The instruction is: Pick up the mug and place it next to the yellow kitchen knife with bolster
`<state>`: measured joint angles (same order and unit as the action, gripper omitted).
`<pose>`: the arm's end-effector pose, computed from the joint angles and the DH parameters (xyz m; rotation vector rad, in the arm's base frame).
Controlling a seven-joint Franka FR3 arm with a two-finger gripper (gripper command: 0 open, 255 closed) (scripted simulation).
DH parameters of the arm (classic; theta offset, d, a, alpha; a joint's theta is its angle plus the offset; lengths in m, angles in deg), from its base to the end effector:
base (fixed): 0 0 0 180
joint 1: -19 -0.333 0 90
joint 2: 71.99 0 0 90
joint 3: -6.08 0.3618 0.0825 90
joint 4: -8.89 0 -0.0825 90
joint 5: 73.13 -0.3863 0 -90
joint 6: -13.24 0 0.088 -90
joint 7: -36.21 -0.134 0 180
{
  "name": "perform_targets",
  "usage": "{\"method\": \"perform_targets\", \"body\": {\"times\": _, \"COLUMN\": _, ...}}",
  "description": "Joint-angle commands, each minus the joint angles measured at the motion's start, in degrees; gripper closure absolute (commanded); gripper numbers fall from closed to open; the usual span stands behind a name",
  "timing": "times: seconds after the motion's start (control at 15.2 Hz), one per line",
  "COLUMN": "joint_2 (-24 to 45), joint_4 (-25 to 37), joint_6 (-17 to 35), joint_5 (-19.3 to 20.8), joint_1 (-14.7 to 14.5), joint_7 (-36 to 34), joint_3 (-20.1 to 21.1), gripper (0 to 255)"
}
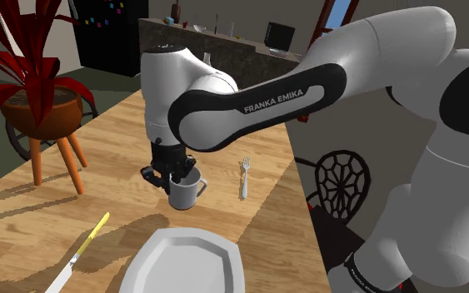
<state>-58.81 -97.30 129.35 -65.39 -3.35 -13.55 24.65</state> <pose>0.4825 0.3891 0.4169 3.0741 -0.1515 0.0049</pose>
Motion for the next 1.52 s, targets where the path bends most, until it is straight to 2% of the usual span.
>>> {"method": "perform_targets", "body": {"times": 0.0, "joint_2": 0.5, "joint_4": -0.8, "joint_6": 1.3, "joint_5": 0.3, "joint_1": -0.1, "joint_7": -0.3, "joint_3": 0.0, "gripper": 255}}
{"method": "perform_targets", "body": {"times": 0.4, "joint_2": 2.5, "joint_4": -2.9, "joint_6": 5.2, "joint_5": 1.2, "joint_1": -0.3, "joint_7": -1.0, "joint_3": -0.3, "gripper": 255}}
{"method": "perform_targets", "body": {"times": 0.92, "joint_2": 2.5, "joint_4": -2.9, "joint_6": 5.2, "joint_5": 1.2, "joint_1": -0.3, "joint_7": -1.0, "joint_3": -0.3, "gripper": 255}}
{"method": "perform_targets", "body": {"times": 0.99, "joint_2": 2.5, "joint_4": -2.9, "joint_6": 5.2, "joint_5": 1.2, "joint_1": -0.3, "joint_7": -1.0, "joint_3": -0.3, "gripper": 0}}
{"method": "perform_targets", "body": {"times": 1.32, "joint_2": 2.5, "joint_4": -2.9, "joint_6": 5.2, "joint_5": 1.2, "joint_1": -0.3, "joint_7": -1.0, "joint_3": -0.3, "gripper": 0}}
{"method": "perform_targets", "body": {"times": 1.45, "joint_2": 1.0, "joint_4": -0.9, "joint_6": 1.8, "joint_5": 0.5, "joint_1": -0.2, "joint_7": -0.5, "joint_3": 0.0, "gripper": 0}}
